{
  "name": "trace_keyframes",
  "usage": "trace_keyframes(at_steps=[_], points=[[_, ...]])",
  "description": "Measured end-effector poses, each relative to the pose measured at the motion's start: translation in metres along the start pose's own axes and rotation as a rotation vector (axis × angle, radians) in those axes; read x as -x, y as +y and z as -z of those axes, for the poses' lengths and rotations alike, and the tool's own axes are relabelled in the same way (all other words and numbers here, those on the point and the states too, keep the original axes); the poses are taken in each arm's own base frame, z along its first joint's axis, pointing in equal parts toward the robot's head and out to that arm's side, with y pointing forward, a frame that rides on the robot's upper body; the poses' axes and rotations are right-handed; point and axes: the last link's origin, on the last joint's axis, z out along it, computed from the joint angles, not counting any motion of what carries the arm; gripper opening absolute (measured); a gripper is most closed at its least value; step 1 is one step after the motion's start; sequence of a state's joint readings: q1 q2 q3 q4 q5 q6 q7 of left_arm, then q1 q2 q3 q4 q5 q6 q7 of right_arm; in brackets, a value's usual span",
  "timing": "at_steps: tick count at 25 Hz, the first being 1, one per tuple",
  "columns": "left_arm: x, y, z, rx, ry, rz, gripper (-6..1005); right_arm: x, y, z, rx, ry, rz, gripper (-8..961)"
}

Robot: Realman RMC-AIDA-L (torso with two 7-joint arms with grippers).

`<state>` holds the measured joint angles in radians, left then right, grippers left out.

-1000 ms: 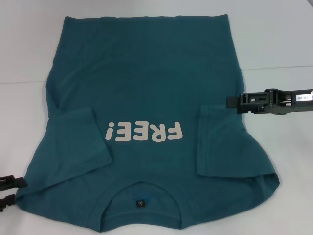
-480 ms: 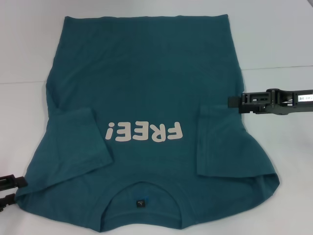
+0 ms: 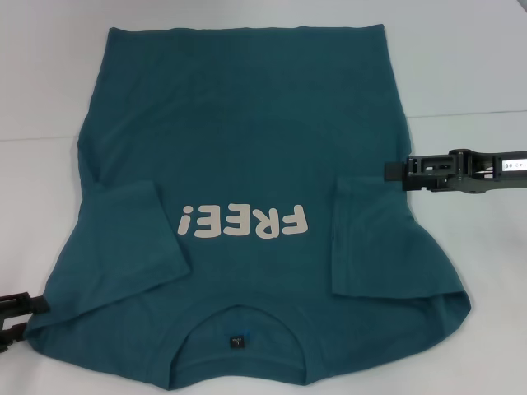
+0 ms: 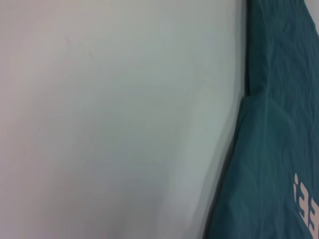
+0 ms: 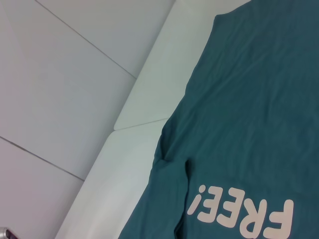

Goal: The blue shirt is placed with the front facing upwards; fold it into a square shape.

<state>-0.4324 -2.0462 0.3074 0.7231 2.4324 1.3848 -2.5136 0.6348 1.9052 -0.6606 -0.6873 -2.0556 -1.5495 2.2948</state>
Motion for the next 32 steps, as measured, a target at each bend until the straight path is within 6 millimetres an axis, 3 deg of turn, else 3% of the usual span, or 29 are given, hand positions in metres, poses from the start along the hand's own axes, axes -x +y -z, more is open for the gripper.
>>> trace_keyframes(at_steps=[11,27,32], points=[[0.003,0.006,-0.006,0.005,-0.038,-0.020,581,0.000,0.000,0.001,0.002,-0.005,-0.002,761],[0.002,0.015,-0.002,0.063,-0.051,-0.034,216,0.001,-0.001,0.003,0.003,-0.011,-0.006,760],[0.000,0.026,0.003,0.148,-0.054,-0.074,41,0.000,-0.002,0.003,0.000,-0.017,-0.019,760]])
